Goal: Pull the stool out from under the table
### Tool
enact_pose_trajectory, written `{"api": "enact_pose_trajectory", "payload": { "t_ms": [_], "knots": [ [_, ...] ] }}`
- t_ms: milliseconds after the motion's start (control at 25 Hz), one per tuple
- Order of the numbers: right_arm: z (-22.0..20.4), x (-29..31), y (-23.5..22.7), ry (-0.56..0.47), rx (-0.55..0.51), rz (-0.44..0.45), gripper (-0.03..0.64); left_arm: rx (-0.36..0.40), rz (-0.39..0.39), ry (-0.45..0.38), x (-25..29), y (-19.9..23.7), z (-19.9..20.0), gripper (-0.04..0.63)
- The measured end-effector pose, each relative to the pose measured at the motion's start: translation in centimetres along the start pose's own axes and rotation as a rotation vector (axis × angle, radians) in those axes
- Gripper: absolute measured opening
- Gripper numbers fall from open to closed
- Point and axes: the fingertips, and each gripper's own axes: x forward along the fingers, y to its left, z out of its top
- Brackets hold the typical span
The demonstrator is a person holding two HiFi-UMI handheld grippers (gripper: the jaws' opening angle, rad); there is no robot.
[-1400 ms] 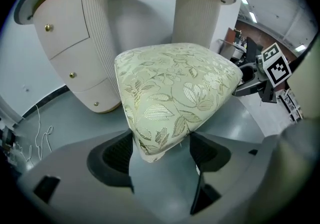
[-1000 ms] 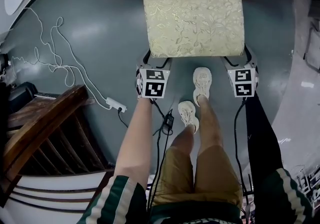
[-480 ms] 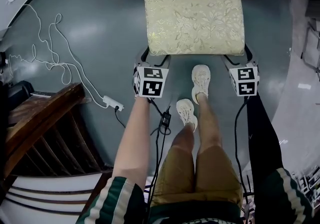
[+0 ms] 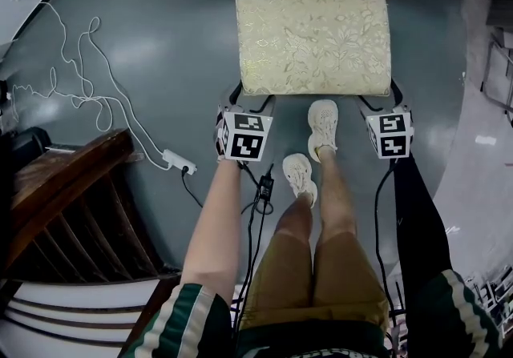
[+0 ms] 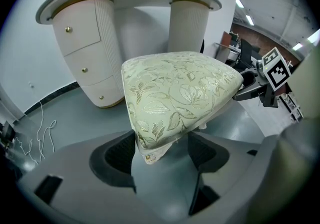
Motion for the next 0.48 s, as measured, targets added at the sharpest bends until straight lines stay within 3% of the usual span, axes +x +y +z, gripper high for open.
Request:
{"api": "enact_pose_trajectory", "payload": {
  "t_ms": [480],
  "knots": [
    [0.27, -0.10, -0.27, 0.070, -0.013, 0.034, 0.439, -0.038, -0.064, 0.044, -0.73, -0.12, 0.08, 0.319]
  ]
}}
